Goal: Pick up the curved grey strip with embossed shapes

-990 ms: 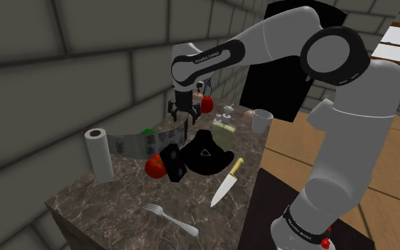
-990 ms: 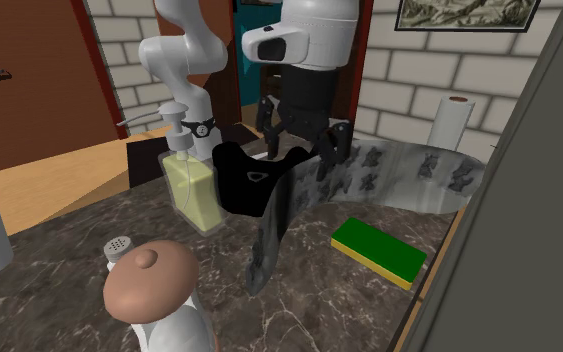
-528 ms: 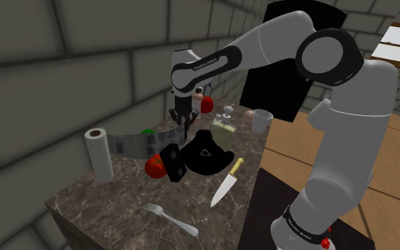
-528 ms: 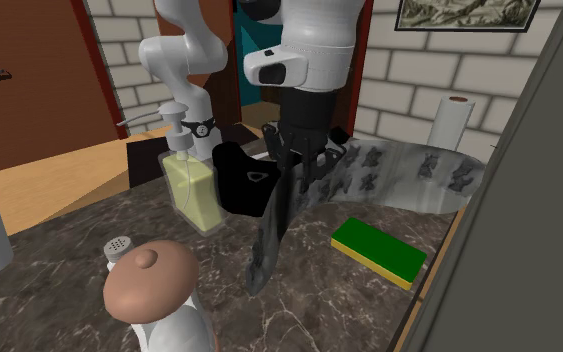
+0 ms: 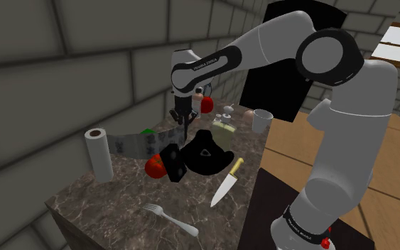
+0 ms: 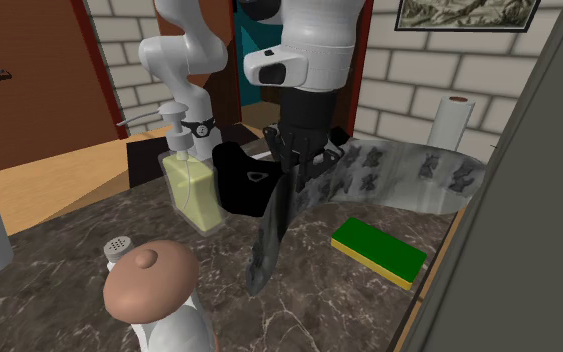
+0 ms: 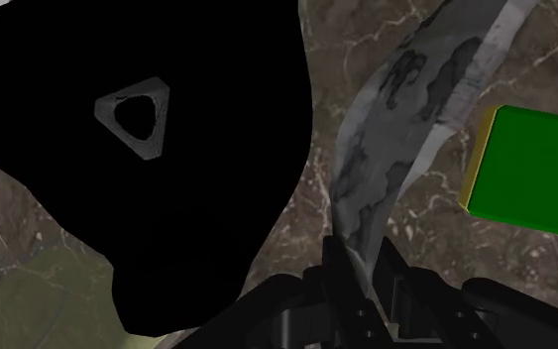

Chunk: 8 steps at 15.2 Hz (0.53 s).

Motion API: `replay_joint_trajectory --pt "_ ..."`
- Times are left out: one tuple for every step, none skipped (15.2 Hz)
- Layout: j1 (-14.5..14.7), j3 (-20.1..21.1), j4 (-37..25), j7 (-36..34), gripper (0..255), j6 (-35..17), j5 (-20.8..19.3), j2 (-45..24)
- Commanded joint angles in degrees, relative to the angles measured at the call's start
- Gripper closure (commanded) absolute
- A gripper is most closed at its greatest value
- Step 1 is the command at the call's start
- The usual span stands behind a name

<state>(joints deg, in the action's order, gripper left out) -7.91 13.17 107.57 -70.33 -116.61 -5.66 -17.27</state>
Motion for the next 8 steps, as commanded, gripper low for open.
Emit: replay_joint_trajectory --pt "-0.04 0.03 -0.15 0.06 255 0.62 0.13 0.41" --pt "-0.07 0.07 -0.47 0.15 255 1.28 0.24 0.76" --pt "-0.09 0.10 -0.82 0.22 255 1.95 0.35 1.09" --pt "-0.11 0.13 -1.17 0.30 255 2.62 0.45 1.42" --pt "-0.13 0.16 -1.53 0.37 255 3.29 0.55 1.74" --pt "-0.15 0.19 -1.91 0.45 255 3.97 0.64 2.05" --pt "-0.16 0.22 -2.30 0.52 255 4.65 0.74 2.35" --pt "-0.18 0.24 -2.71 0.59 255 5.33 0.83 2.64"
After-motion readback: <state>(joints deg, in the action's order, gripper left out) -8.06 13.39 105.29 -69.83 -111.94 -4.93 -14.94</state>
